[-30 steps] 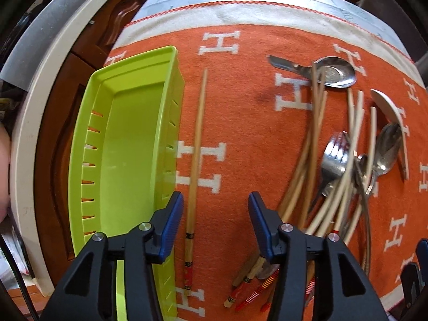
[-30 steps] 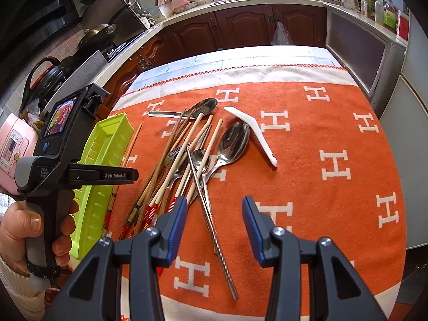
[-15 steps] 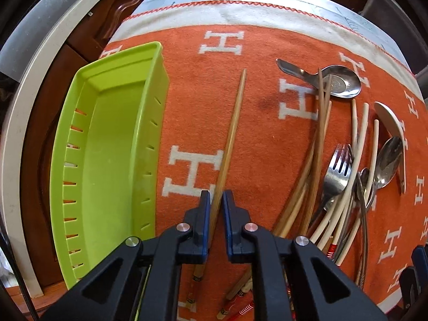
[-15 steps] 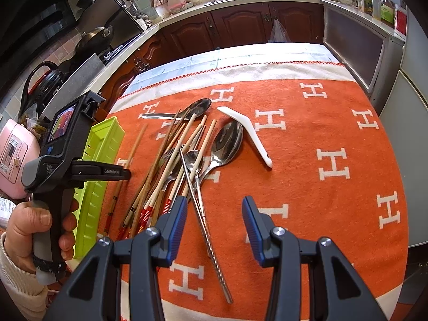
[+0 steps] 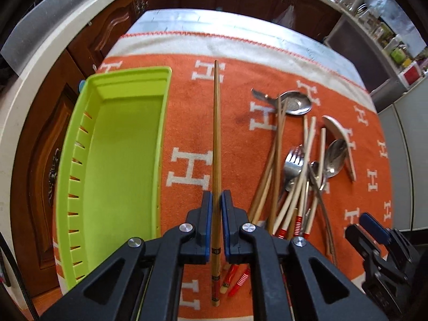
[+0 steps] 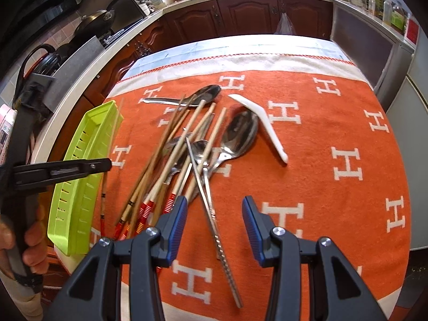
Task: Organize utensils
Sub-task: 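Close the left tool on the wooden chopstick and lift it, then lower the chopstick into the green tray with left tool while right tool grasps a wooden chopstick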
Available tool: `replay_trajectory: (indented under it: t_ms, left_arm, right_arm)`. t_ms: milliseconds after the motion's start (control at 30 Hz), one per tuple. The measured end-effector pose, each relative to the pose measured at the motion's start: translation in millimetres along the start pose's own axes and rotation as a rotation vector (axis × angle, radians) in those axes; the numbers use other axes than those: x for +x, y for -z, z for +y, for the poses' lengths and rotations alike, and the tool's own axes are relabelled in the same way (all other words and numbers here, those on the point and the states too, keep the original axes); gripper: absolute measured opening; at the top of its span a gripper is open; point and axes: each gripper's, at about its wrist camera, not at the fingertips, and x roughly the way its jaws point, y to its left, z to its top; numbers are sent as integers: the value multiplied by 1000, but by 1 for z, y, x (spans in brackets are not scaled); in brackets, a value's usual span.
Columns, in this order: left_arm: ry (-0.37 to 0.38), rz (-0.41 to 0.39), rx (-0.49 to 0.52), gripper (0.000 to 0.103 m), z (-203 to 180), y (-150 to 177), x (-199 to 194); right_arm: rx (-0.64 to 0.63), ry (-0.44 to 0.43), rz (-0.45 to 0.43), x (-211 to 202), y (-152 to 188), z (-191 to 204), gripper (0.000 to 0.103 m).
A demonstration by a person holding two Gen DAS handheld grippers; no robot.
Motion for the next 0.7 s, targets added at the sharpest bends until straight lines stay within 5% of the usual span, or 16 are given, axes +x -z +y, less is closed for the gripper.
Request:
replay_trajectory:
  t_ms: [367,700]
  left_arm:
    - [88,-36,26,4,10,3,-18]
    - [93,-190,3,4,46,7,-85]
  right_arm:
    - [-42,-6,-3,3,-10,31,35]
    - [-60,-41,-7,8,-26,59,35]
